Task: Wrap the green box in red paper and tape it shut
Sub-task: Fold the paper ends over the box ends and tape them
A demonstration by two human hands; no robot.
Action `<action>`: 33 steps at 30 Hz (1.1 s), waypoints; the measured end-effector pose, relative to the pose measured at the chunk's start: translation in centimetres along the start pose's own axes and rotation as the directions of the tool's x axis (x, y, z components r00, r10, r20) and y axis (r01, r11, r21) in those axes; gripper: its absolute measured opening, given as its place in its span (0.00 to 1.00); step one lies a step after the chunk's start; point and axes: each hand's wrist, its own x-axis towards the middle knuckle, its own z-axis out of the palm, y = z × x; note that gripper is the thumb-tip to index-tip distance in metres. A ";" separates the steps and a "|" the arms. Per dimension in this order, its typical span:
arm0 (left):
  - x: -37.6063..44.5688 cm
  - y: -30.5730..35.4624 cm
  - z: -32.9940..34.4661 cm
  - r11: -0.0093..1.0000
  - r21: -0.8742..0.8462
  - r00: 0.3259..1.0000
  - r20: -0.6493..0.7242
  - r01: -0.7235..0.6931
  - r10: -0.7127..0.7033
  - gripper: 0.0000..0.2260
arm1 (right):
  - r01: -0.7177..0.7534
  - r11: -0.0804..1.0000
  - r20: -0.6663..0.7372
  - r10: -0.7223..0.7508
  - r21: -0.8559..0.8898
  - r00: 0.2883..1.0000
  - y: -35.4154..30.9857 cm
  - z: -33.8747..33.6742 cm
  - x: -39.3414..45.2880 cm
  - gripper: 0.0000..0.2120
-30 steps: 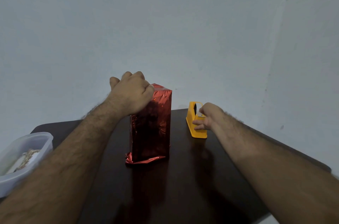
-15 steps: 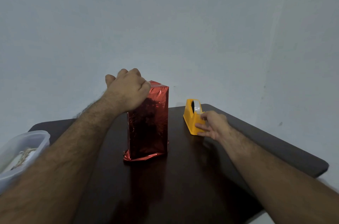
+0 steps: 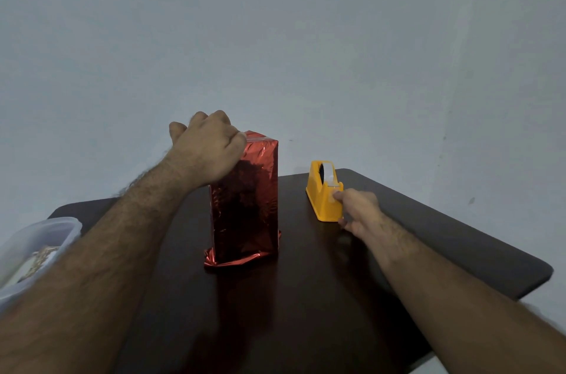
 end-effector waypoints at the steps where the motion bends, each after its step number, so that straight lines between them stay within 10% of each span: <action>1: 0.0 0.1 0.0 1.000 0.002 1.000 0.001 -0.002 0.002 0.22 | -0.013 1.000 0.012 0.013 -0.017 1.000 -0.2 -0.1 0.0 0.18; 12: -0.3 0.2 -0.4 1.000 0.008 1.000 0.024 0.002 -0.002 0.22 | -0.128 0.920 0.014 0.144 -0.371 0.990 -3.4 -0.1 -0.1 0.21; 17: -0.3 0.3 -0.5 1.000 0.013 0.999 0.044 0.012 -0.013 0.24 | -0.223 0.714 -0.031 0.272 -0.664 0.962 -2.1 -0.6 -0.3 0.04; 25: -0.3 0.4 -0.6 1.000 0.005 0.999 0.043 0.021 -0.021 0.22 | 0.114 0.957 0.295 -0.031 -0.268 0.955 -7.7 0.3 -4.2 0.04; 33: -0.6 1.0 -1.1 1.000 0.009 0.998 0.064 0.025 -0.026 0.22 | 0.534 0.838 0.525 -0.405 -0.115 0.749 -13.5 1.2 -9.0 0.03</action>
